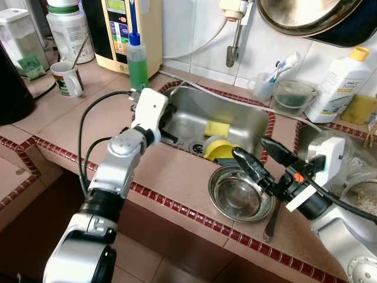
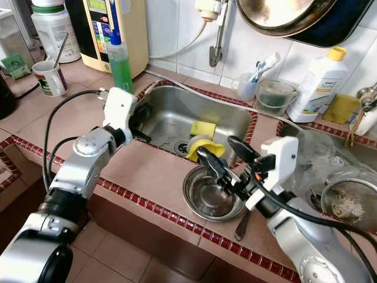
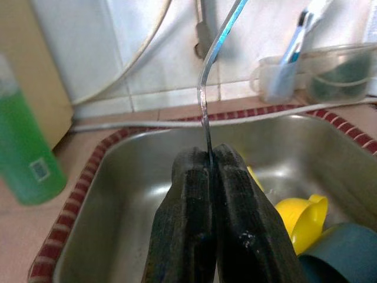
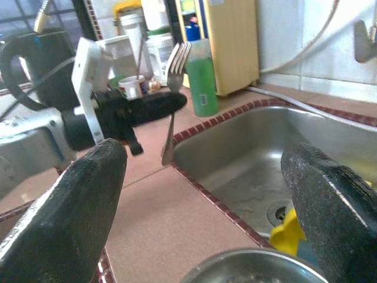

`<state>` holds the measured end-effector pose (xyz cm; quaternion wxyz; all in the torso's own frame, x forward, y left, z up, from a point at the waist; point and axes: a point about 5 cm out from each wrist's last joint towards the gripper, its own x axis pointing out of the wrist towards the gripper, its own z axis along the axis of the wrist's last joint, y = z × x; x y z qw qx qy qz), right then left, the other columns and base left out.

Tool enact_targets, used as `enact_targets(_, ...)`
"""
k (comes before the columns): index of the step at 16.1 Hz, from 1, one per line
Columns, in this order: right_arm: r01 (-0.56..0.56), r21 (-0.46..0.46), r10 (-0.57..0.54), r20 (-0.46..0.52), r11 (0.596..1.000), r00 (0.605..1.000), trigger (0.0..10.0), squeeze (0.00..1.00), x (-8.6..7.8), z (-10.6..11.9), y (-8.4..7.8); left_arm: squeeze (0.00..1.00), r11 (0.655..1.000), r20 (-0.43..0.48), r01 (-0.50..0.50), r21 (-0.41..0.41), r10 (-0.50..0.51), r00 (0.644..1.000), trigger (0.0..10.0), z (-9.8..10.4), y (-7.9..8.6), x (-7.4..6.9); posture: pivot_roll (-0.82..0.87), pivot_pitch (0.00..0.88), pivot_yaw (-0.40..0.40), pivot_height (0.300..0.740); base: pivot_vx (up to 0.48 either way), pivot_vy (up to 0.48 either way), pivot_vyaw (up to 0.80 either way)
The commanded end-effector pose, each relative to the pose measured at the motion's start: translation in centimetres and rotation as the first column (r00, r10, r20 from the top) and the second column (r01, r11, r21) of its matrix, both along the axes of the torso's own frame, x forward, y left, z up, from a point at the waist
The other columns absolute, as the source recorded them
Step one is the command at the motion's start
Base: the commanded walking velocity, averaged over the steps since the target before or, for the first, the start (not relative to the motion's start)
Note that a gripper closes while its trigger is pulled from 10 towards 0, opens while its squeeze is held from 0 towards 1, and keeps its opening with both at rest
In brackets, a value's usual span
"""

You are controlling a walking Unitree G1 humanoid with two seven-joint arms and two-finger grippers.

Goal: Kitchen organization

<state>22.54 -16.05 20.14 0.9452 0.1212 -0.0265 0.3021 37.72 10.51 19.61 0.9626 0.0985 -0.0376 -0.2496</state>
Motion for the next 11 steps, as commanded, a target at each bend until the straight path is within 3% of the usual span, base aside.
enact_targets(1,-0.005,-0.01,0.005,0.014,1.0,1.0,10.0,0.0,-0.5,0.4,0.2,0.0,0.999,0.027,0.033,0.016,-0.034,0.999,10.0,0.8,-0.6,0.2,-0.13,0.044,0.002,0.74,0.0,0.0,0.0)
enact_targets(11,0.067,-0.038,-0.069,-0.055,0.997,0.996,10.0,0.0,-4.1,0.0,0.6,0.0,0.983,0.011,0.181,0.041,-0.182,0.983,10.0,1.4,-3.5,1.4,-0.26,0.132,0.067,0.74,0.0,0.0,0.0)
